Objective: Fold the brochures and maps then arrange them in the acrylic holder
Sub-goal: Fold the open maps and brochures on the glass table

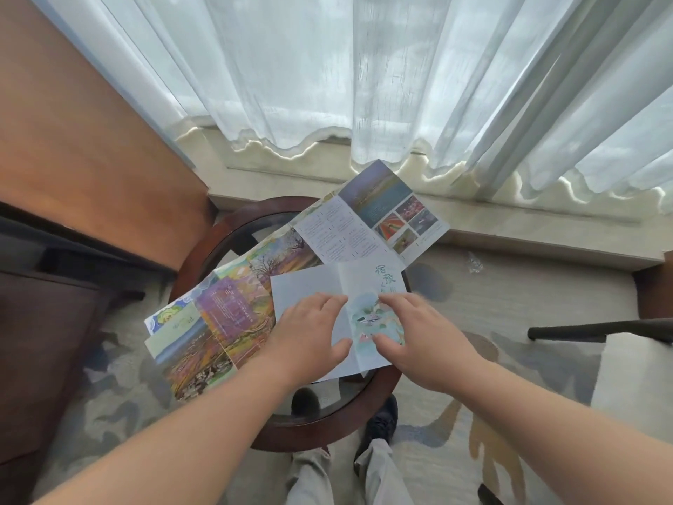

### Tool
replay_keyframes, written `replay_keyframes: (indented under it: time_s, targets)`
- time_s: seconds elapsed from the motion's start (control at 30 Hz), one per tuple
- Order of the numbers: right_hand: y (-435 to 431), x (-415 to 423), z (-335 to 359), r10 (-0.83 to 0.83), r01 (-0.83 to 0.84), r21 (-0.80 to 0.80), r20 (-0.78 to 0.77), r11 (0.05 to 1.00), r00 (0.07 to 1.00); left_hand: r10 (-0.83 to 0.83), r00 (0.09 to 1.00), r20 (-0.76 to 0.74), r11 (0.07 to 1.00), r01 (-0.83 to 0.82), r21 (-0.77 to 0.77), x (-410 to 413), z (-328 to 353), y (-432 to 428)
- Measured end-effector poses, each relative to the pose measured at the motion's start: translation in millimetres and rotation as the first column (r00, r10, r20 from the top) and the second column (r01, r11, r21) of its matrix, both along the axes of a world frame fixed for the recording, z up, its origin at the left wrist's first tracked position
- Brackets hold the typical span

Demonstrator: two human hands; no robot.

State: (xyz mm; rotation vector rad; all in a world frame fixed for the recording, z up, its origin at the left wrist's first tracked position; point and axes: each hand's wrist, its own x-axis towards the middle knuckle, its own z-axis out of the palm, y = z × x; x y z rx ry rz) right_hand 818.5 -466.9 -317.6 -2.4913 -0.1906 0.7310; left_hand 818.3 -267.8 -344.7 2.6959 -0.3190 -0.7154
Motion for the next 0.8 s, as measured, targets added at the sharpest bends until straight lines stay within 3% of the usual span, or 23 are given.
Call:
replay_keyframes:
  time_s: [0.33, 0.57, 0.8]
  targets:
    - [18.1, 11.2, -45.0, -0.051, 0.049, -0.024, -0.106, 0.999, 0.993, 0.081, 0.987, -0.139, 0.993, -0.068, 0.097, 0.2, -59.6, 27.0]
    - [45.6, 15.5, -82.4, -0.101, 0.097, -0.031, -0.196, 0.995, 0.975, 0.094, 0.983, -0.156, 0.992, -0.078, 0.102, 6.8, -87.3, 25.1]
    - [73.3, 27.4, -116.2, -0.391, 0.419, -0.029, -0.424, 0.908, 0.817, 0.147, 0.972, -0.182, 0.989, -0.141, 0.049, 0.8, -104.3, 14.9]
